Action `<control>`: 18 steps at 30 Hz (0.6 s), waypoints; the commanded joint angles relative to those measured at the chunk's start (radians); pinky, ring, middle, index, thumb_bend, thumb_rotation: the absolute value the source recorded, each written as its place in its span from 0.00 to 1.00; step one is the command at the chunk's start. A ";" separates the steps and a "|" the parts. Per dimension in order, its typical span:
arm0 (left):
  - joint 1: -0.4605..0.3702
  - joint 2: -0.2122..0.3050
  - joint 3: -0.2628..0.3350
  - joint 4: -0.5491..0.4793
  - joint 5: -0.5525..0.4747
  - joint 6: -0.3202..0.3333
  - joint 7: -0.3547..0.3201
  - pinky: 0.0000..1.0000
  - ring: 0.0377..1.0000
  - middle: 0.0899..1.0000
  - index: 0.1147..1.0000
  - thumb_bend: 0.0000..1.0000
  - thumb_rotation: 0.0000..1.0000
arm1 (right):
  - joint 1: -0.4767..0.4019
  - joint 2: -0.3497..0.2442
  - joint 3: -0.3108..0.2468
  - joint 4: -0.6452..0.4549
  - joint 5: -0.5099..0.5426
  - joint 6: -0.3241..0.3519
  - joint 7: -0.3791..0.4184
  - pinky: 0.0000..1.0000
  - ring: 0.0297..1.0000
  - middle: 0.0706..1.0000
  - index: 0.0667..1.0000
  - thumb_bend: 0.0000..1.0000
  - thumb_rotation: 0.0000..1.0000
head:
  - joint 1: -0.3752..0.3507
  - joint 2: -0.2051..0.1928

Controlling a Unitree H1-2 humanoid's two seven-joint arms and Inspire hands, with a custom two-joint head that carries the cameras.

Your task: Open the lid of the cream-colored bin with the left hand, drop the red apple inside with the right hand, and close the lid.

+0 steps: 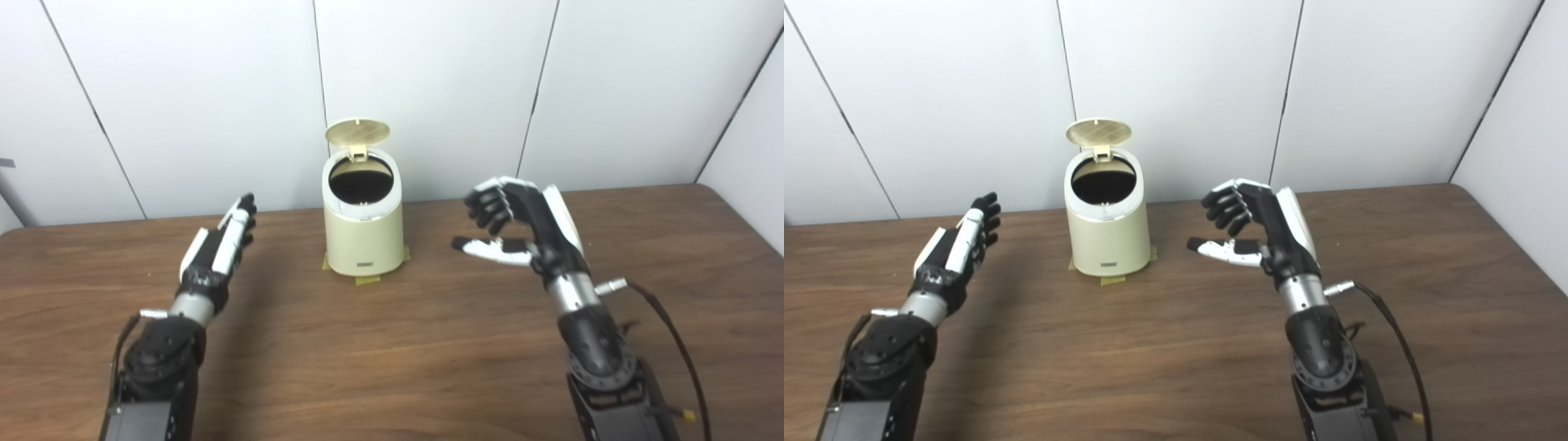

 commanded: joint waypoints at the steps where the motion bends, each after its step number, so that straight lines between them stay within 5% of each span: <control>1: -0.079 0.012 0.000 0.001 -0.003 -0.013 -0.006 1.00 0.99 0.97 0.99 0.56 0.95 | -0.012 0.017 -0.048 -0.029 0.178 0.041 0.056 0.74 0.79 0.79 0.75 0.54 0.46 | 0.000 -0.003; 4: -0.119 0.014 -0.003 0.025 0.003 -0.010 -0.001 1.00 0.99 0.97 0.98 0.53 0.94 | 0.045 0.049 -0.072 -0.026 0.280 0.065 0.071 0.86 0.90 0.90 0.89 0.58 0.70 | 0.002 -0.009; 7: -0.160 0.015 -0.006 0.052 0.004 -0.013 -0.002 1.00 0.98 0.97 0.97 0.51 0.92 | 0.099 0.079 -0.078 -0.026 0.336 0.061 0.063 0.91 0.94 0.94 0.94 0.58 0.82 | 0.000 -0.010; 11: -0.219 0.018 -0.013 0.069 0.010 -0.005 -0.005 1.00 0.97 0.95 0.95 0.50 0.91 | 0.148 0.114 -0.077 -0.022 0.380 0.021 0.054 0.93 0.95 0.94 0.96 0.49 0.91 | -0.005 -0.013; 18: -0.337 0.038 -0.047 0.120 0.027 -0.028 -0.043 0.99 0.95 0.92 0.95 0.47 0.94 | 0.182 0.140 -0.070 -0.015 0.418 -0.005 0.050 0.92 0.95 0.94 0.97 0.52 0.95 | -0.004 -0.014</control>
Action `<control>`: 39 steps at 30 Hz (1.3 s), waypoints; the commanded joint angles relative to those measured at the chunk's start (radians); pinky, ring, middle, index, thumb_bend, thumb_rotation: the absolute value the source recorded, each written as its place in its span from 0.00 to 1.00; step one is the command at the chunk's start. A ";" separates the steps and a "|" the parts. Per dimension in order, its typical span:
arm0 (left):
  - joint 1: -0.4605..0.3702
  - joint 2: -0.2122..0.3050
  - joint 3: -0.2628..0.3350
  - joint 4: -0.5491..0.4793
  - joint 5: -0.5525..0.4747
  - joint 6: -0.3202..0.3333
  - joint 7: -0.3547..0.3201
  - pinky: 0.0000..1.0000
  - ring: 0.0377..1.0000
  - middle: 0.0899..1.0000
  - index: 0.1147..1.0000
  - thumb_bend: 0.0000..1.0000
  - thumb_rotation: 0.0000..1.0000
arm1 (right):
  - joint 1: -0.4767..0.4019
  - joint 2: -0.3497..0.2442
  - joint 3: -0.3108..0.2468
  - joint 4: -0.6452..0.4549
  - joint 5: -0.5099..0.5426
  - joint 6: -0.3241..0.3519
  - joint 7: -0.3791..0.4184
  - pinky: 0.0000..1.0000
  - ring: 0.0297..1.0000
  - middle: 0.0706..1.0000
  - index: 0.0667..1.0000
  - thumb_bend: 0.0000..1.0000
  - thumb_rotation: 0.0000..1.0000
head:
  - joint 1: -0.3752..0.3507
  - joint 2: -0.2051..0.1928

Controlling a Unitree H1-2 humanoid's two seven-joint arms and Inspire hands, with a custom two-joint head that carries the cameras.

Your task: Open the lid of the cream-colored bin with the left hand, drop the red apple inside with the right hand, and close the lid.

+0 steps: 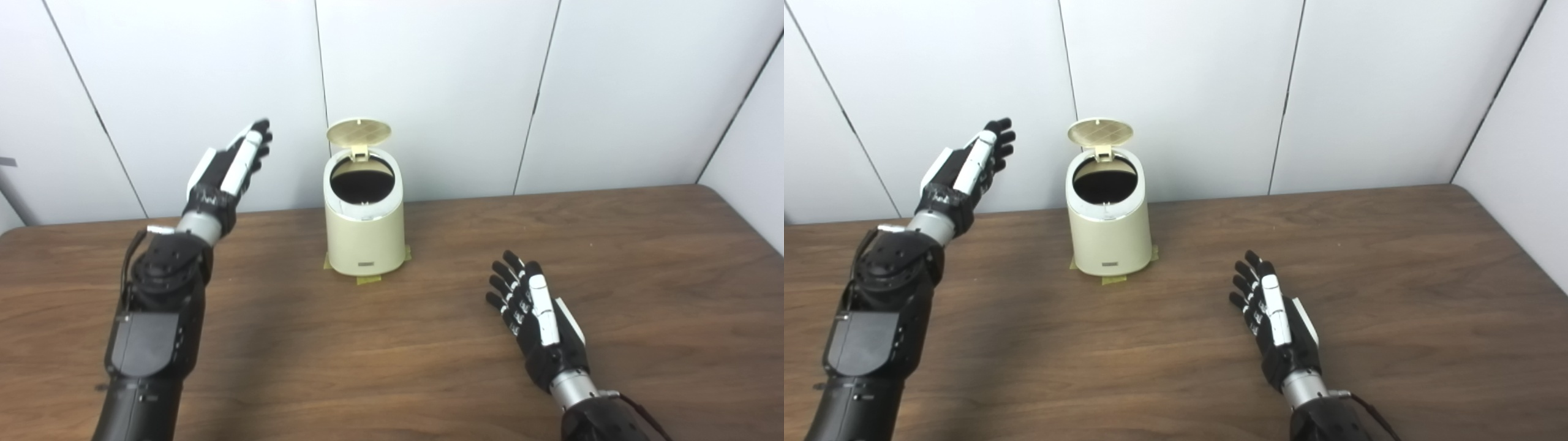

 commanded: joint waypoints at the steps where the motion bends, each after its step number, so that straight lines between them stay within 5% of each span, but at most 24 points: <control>1: -0.098 0.022 -0.010 -0.005 0.011 -0.023 -0.017 0.99 0.95 0.92 0.94 0.47 0.95 | -0.015 0.007 0.004 -0.020 0.020 -0.046 -0.003 0.92 0.95 0.94 0.97 0.52 0.95 | 0.000 0.002; 12: -0.251 0.035 -0.074 0.091 0.026 -0.006 -0.095 0.98 0.95 0.92 0.91 0.39 0.98 | -0.018 0.037 0.028 -0.021 0.041 -0.026 -0.023 0.89 0.94 0.95 0.97 0.46 0.96 | 0.021 0.001; 24: -0.312 0.057 -0.168 0.129 0.098 -0.040 -0.192 0.95 0.90 0.88 0.89 0.44 1.00 | -0.018 0.014 0.026 -0.015 0.042 -0.023 -0.036 0.87 0.94 0.95 0.96 0.49 1.00 | 0.100 -0.011; 39: -0.340 0.110 -0.331 0.074 0.347 -0.085 -0.221 0.95 0.89 0.82 0.84 0.49 1.00 | -0.021 -0.015 0.010 0.018 0.090 -0.016 -0.027 0.84 0.95 0.96 0.97 0.52 1.00 | 0.143 -0.024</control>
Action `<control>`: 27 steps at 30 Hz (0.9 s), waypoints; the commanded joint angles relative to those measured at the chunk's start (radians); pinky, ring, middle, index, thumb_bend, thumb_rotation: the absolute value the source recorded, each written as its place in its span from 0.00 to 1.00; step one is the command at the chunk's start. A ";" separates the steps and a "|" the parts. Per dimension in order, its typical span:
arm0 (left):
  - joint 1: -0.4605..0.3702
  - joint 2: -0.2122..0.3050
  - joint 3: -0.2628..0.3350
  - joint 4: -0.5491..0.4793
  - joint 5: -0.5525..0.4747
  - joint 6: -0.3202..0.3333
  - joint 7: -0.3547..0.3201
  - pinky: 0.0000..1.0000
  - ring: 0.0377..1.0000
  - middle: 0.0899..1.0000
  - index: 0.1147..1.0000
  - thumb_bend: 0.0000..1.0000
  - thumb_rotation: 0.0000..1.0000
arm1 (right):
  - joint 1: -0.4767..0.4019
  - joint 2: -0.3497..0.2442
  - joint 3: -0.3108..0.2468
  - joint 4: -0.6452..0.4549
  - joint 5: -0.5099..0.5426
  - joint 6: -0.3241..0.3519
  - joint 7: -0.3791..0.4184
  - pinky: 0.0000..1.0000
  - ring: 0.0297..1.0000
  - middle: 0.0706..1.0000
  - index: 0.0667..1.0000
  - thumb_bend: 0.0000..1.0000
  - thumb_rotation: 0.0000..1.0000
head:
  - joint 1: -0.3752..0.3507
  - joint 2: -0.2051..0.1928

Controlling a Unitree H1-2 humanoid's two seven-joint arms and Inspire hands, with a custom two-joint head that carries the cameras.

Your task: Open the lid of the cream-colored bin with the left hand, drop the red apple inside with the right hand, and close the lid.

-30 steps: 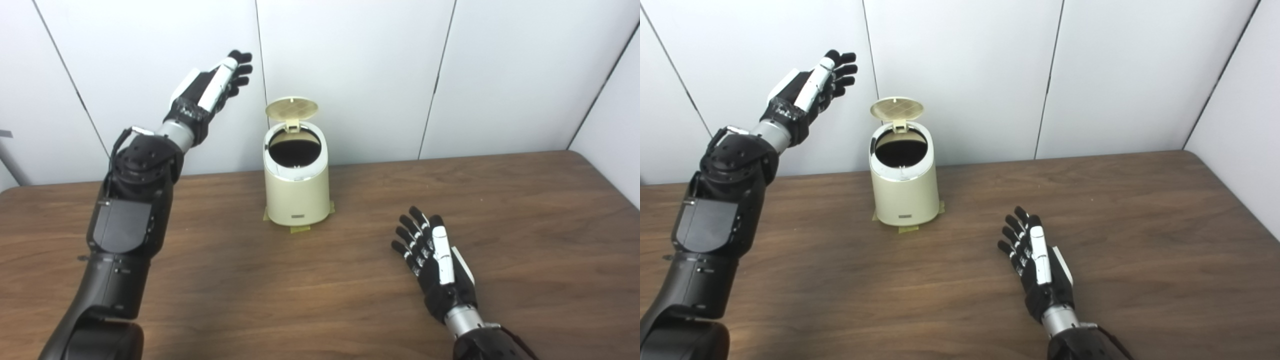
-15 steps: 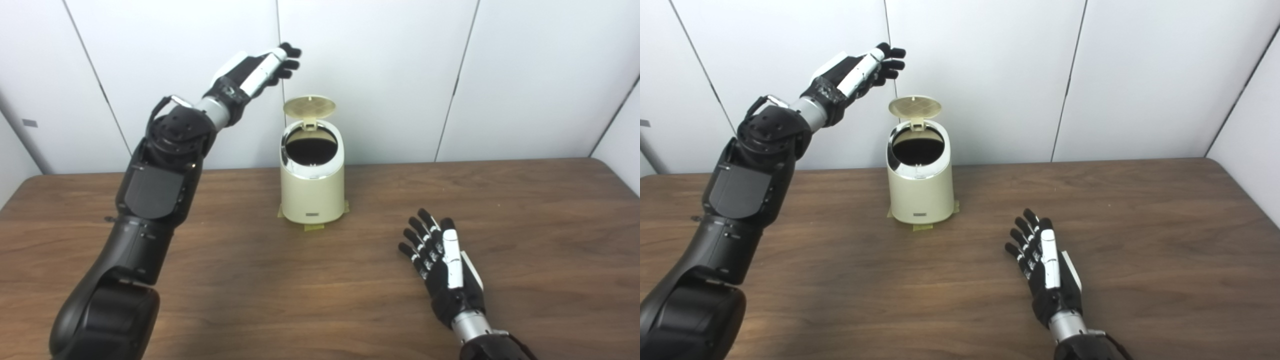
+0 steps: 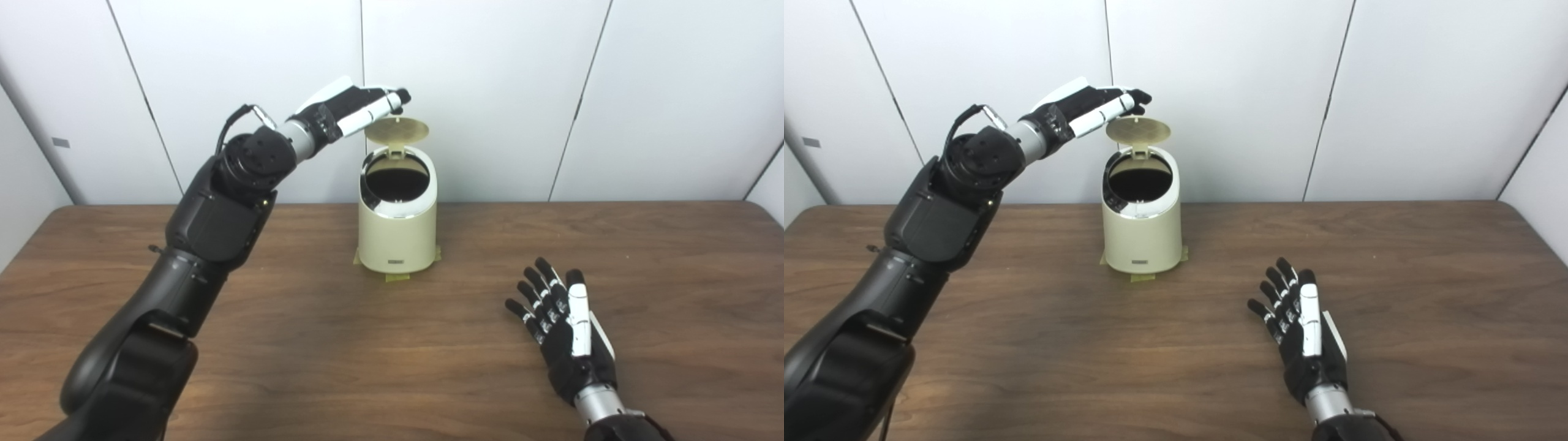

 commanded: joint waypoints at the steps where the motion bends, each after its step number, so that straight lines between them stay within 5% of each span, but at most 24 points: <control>1: -0.089 0.025 -0.003 -0.029 0.050 -0.052 0.024 0.94 0.88 0.81 0.83 0.49 1.00 | -0.019 -0.003 -0.005 0.008 0.014 -0.015 0.001 0.84 0.95 0.95 0.97 0.52 1.00 | 0.001 0.000; 15: -0.062 0.072 -0.048 -0.117 0.192 -0.123 -0.029 0.84 0.81 0.72 0.76 0.52 1.00 | -0.029 -0.006 0.000 0.024 0.017 0.014 -0.011 0.81 0.93 0.94 0.99 0.52 1.00 | -0.021 0.007; 23: -0.034 0.094 -0.074 -0.151 0.267 -0.173 -0.044 0.61 0.65 0.67 0.74 0.54 1.00 | -0.032 -0.012 0.006 0.021 0.015 0.028 -0.007 0.82 0.94 0.94 1.00 0.53 1.00 | -0.029 0.013; 27: -0.014 0.093 -0.072 -0.173 0.287 -0.176 -0.059 0.64 0.68 0.67 0.72 0.56 1.00 | -0.033 -0.012 0.006 0.017 0.015 0.036 -0.011 0.82 0.93 0.94 1.00 0.54 1.00 | -0.031 0.016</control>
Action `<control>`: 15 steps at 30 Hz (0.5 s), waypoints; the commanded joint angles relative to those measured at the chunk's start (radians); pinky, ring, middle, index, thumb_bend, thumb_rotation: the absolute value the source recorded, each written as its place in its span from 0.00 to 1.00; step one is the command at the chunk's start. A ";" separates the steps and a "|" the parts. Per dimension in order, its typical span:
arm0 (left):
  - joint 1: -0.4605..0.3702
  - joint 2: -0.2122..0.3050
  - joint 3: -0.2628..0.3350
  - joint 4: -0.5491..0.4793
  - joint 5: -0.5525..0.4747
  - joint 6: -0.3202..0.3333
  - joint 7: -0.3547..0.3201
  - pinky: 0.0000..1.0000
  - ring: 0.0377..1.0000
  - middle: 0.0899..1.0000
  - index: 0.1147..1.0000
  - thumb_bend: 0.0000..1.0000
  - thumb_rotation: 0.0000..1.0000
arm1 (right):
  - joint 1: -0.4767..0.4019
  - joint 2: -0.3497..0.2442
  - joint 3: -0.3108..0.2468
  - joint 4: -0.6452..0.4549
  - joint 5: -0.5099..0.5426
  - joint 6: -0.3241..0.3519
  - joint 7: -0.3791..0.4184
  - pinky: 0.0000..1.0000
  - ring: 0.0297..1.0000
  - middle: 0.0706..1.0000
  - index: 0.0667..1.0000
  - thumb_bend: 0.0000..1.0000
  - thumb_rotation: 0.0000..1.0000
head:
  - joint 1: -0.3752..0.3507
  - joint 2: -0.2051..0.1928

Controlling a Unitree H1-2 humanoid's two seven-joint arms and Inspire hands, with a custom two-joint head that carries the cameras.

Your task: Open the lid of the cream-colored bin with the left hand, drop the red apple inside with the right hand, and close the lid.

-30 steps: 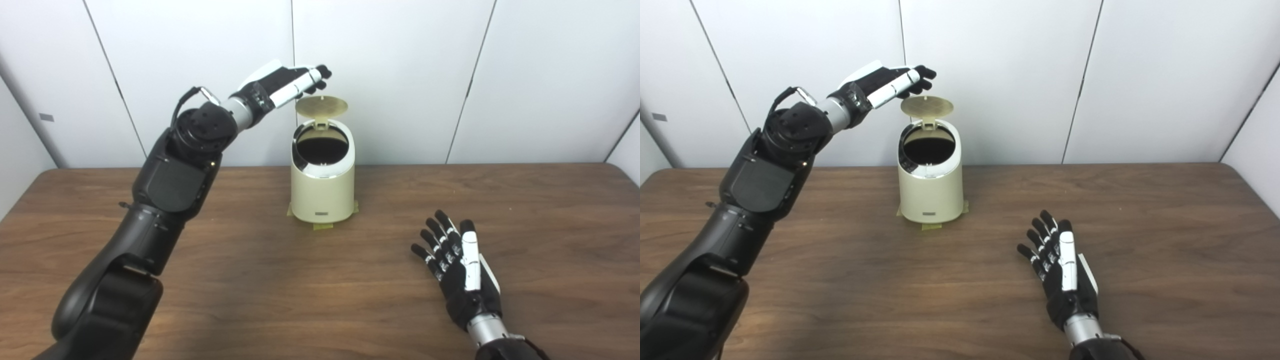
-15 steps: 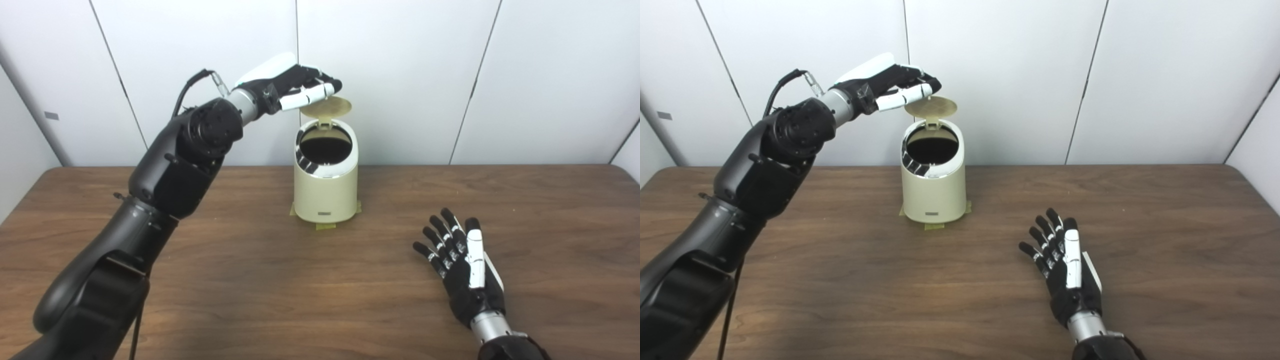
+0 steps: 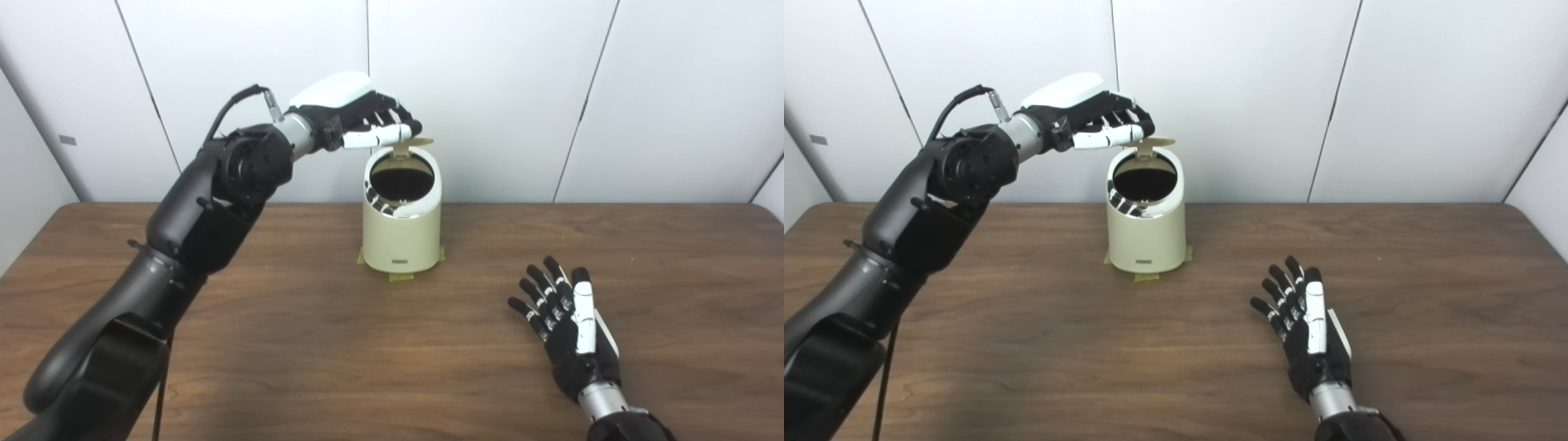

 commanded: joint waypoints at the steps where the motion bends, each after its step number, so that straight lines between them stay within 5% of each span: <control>1: -0.036 0.015 0.010 -0.034 0.016 -0.014 0.004 0.65 0.68 0.67 0.73 0.55 1.00 | -0.015 -0.002 0.000 -0.009 0.004 0.022 -0.008 0.81 0.93 0.94 1.00 0.54 1.00 | 0.001 0.000; 15: 0.027 0.012 -0.021 -0.087 0.056 -0.017 -0.074 0.67 0.73 0.75 0.78 0.56 1.00 | -0.020 -0.008 -0.003 -0.018 0.015 0.068 -0.010 0.81 0.93 0.95 1.00 0.54 1.00 | -0.004 0.010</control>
